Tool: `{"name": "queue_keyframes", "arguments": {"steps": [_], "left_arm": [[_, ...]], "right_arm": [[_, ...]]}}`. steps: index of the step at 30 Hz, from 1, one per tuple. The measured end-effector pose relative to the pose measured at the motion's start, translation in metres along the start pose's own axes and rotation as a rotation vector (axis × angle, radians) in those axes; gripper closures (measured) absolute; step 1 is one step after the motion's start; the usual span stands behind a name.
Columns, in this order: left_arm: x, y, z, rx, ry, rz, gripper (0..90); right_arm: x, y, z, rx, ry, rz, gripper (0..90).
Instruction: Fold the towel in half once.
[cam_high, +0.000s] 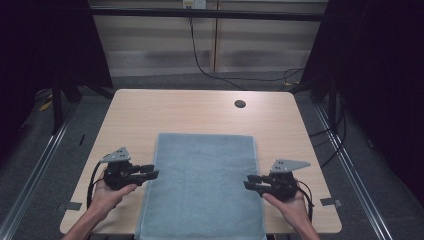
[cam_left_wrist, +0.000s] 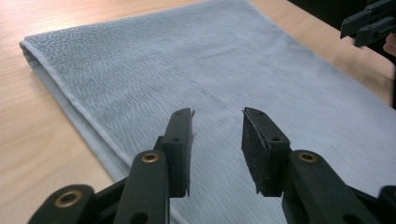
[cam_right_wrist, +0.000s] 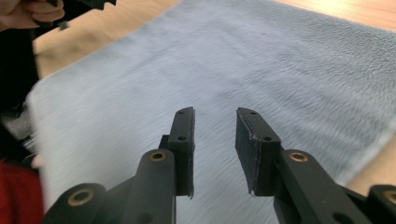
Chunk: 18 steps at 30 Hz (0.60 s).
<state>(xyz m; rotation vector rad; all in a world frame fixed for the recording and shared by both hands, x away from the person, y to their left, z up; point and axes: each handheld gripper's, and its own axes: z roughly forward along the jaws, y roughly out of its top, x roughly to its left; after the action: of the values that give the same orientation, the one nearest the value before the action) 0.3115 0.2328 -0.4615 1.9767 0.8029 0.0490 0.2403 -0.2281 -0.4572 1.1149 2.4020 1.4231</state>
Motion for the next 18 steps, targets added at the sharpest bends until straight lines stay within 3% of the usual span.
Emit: {"name": "queue_keyframes", "arguments": {"steps": [2, 5, 8, 12, 14, 16, 18], "left_arm": [[0.008, 0.003, 0.016, 0.012, 0.015, -0.023, 62.9], [0.018, 0.009, 0.034, 0.060, 0.041, -0.021, 60.5], [0.030, 0.015, 0.050, 0.077, 0.077, -0.034, 60.6], [0.039, 0.016, 0.064, 0.071, 0.105, -0.065, 60.5], [0.036, 0.012, 0.069, 0.108, 0.103, -0.041, 60.5], [0.029, 0.007, 0.071, 0.119, 0.129, 0.019, 60.4], [0.028, 0.005, 0.069, 0.121, 0.120, 0.016, 60.4]], "right_arm": [[-0.014, 0.007, 0.013, 0.014, -0.013, 0.013, 66.5], [-0.033, 0.016, 0.031, 0.031, -0.039, 0.030, 62.7], [-0.049, 0.023, 0.051, 0.057, -0.058, 0.047, 59.0], [-0.058, 0.024, 0.072, 0.095, -0.090, 0.047, 57.2], [-0.062, 0.021, 0.080, 0.118, -0.083, 0.057, 55.7], [-0.060, 0.019, 0.082, 0.137, -0.085, 0.049, 55.2], [-0.058, 0.017, 0.081, 0.141, -0.089, 0.049, 55.0]]}}
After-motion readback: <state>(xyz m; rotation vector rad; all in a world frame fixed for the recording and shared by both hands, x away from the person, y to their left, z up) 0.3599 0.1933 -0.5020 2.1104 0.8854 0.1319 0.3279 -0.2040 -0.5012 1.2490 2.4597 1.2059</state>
